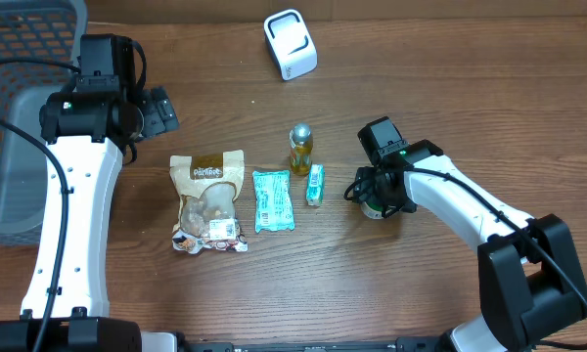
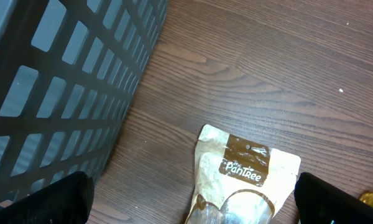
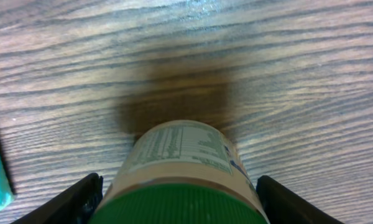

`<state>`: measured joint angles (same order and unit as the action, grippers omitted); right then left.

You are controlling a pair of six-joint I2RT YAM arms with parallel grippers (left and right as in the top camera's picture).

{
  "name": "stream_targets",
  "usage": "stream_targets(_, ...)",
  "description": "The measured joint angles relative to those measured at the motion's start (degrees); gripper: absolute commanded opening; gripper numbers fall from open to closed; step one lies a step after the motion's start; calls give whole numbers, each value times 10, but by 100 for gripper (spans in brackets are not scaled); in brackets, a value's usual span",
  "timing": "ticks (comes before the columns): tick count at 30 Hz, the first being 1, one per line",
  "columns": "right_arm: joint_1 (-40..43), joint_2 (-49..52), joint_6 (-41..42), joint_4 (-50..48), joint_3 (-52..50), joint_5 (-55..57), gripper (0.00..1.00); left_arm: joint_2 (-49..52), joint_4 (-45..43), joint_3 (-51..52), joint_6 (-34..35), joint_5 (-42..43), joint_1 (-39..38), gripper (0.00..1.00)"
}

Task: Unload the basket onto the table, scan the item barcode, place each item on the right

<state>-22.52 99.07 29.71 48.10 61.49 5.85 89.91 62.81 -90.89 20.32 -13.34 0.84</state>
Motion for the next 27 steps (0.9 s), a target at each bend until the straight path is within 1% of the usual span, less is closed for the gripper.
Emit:
stream_targets(6, 0, 0, 0, -3, 0, 0, 77, 0, 0, 0, 0, 0, 0, 100)
stream_targets(8, 0, 0, 0, -3, 0, 0, 76, 0, 0, 0, 0, 0, 0, 100)
stream_targets(9, 0, 0, 0, -3, 0, 0, 74, 0, 0, 0, 0, 0, 0, 100)
stream_targets(15, 0, 0, 0, -3, 0, 1, 74, 0, 0, 0, 0, 0, 0, 99)
stream_targets(18, 0, 0, 0, -3, 0, 1, 78, 0, 0, 0, 0, 0, 0, 100)
stream_targets(27, 0, 0, 0, -7, 0, 1, 78, 0, 0, 0, 0, 0, 0, 99)
